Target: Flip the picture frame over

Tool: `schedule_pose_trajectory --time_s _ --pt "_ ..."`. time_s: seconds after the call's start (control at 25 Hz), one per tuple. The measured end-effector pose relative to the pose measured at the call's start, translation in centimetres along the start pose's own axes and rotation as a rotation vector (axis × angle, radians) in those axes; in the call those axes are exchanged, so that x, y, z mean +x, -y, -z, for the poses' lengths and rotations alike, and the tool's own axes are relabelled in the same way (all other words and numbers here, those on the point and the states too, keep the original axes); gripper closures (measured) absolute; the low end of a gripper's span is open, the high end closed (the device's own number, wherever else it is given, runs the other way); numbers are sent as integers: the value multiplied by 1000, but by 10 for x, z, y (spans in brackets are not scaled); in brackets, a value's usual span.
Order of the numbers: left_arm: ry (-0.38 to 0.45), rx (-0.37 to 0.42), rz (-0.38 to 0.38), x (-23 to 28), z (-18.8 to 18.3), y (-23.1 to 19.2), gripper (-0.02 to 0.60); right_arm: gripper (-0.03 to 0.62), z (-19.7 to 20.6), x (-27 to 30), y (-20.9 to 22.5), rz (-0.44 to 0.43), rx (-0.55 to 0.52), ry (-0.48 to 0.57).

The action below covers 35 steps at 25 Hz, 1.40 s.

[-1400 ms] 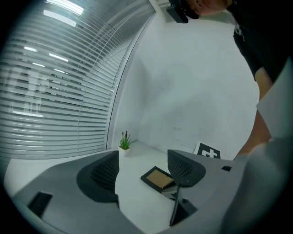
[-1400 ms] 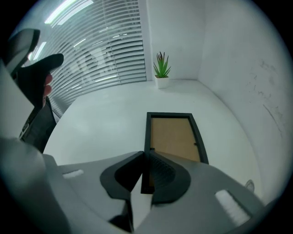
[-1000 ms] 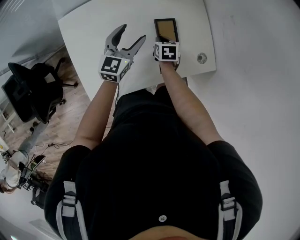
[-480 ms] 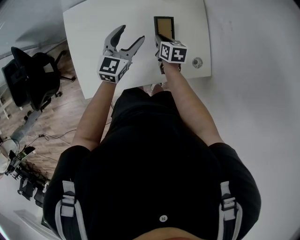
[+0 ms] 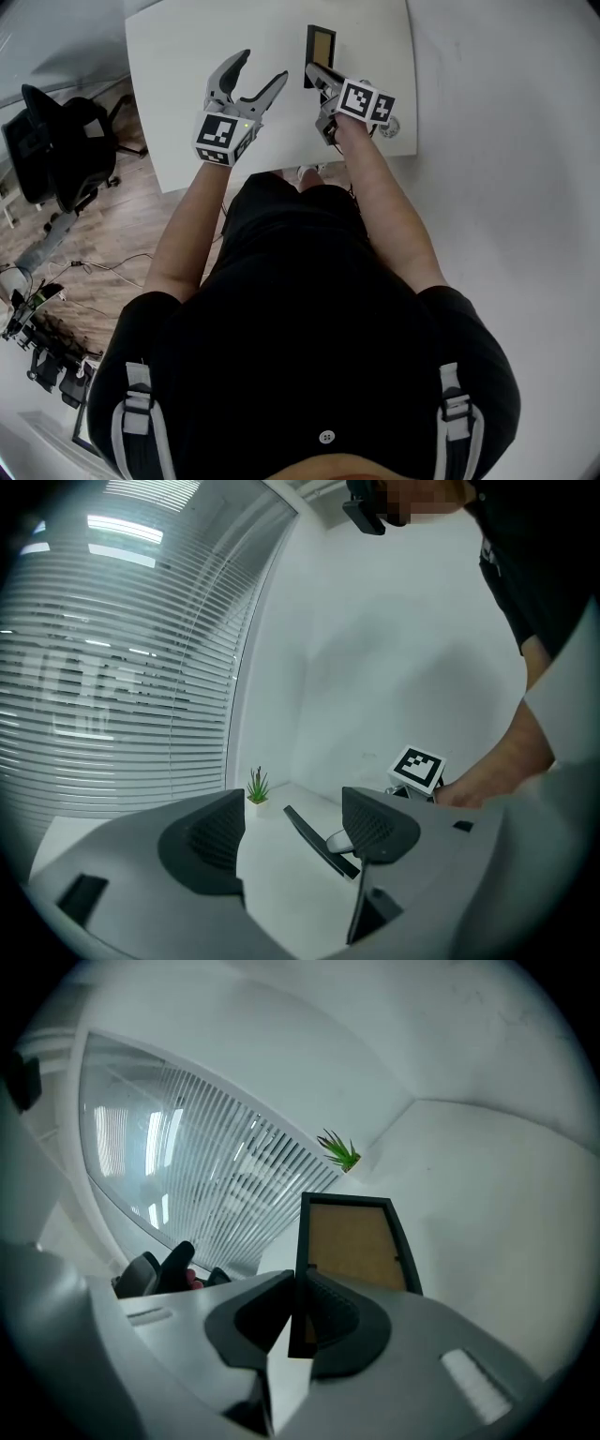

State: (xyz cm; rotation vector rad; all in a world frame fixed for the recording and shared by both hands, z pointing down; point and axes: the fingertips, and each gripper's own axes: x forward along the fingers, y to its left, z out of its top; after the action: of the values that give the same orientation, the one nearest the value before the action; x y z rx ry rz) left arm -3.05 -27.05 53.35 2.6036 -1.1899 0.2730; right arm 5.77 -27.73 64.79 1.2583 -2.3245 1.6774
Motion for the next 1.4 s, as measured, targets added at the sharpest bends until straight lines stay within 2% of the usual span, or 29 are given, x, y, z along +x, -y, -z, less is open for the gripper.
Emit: schedule_pose_trajectory --time_s 0.16,0.28,0.44,0.68,0.92,1.08,1.24,1.4 --pt "12 3 -10 4 -3 4 253 543 1 1 -9 -160 105 -33" --pt "11 -4 -19 5 -1 2 253 543 7 5 -13 -246 164 -68" --pt "-8 -9 -27 6 5 2 253 543 11 8 -10 -304 225 -89" --pt "-8 -19 -30 4 14 4 253 543 10 10 3 -378 346 -52" --pt "-16 -21 -40 6 17 3 253 543 -1 8 12 -448 414 -11" --pt "-19 -19 -38 10 19 10 253 539 -6 0 20 -461 434 2" --pt "-19 -15 -35 16 17 17 253 503 -16 -8 36 -410 426 27" --pt "-19 -12 -27 21 17 26 253 502 -24 -18 52 -355 380 42"
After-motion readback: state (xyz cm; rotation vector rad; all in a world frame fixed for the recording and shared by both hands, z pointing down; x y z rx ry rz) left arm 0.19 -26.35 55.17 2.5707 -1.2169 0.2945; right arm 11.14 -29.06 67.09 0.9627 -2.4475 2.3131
